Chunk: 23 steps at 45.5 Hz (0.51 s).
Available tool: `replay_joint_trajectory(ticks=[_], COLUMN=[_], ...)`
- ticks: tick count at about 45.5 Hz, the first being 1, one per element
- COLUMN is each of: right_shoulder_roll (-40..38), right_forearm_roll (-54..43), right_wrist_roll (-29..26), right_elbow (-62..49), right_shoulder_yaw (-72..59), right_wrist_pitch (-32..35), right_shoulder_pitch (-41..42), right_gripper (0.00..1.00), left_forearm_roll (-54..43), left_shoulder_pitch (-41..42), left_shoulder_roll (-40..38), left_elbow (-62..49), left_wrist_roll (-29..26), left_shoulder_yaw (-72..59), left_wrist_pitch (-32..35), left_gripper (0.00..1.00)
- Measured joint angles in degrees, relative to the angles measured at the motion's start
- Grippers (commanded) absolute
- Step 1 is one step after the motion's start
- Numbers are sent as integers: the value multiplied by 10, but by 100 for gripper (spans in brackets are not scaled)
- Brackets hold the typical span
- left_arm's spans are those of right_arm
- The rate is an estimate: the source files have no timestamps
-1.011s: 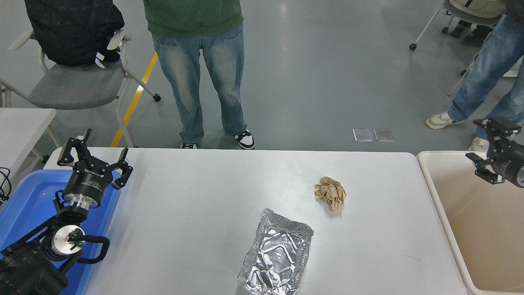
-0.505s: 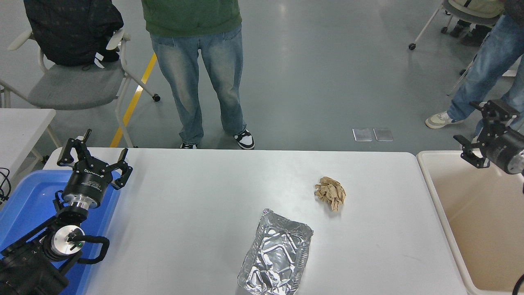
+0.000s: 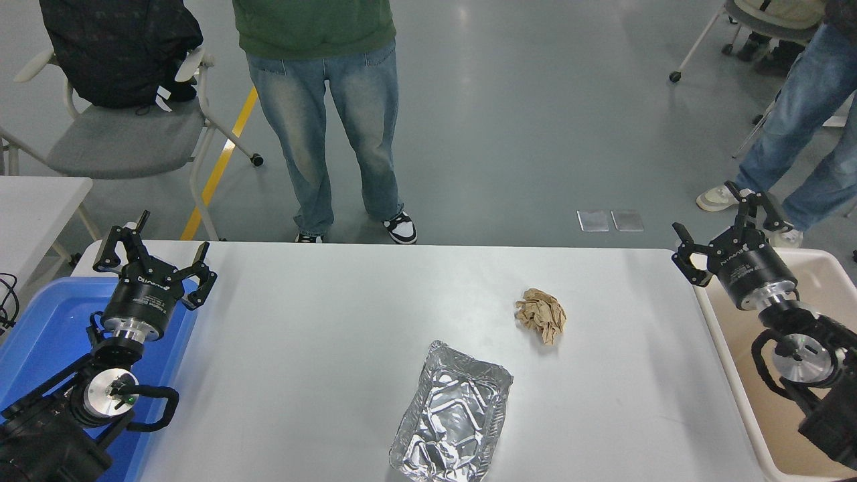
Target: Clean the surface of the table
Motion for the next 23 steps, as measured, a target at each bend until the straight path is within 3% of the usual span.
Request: replay_joint_trajectory(ticks=[23], right_shoulder_roll=[34], right_forearm_roll=[3], right_wrist_roll=[7], right_elbow=[-6], right_shoulder_yaw=[10], right_wrist_pitch=[-15], right_shoulder_pitch=[-25], right_gripper=[100], left_forearm_roll=[0], left_shoulder_pitch=[0], left_shoulder_roll=[0], left_elbow=[0], left_wrist_roll=[0], left_shoulder_yaw=[0], left_wrist_pitch=[0], left_gripper=[99])
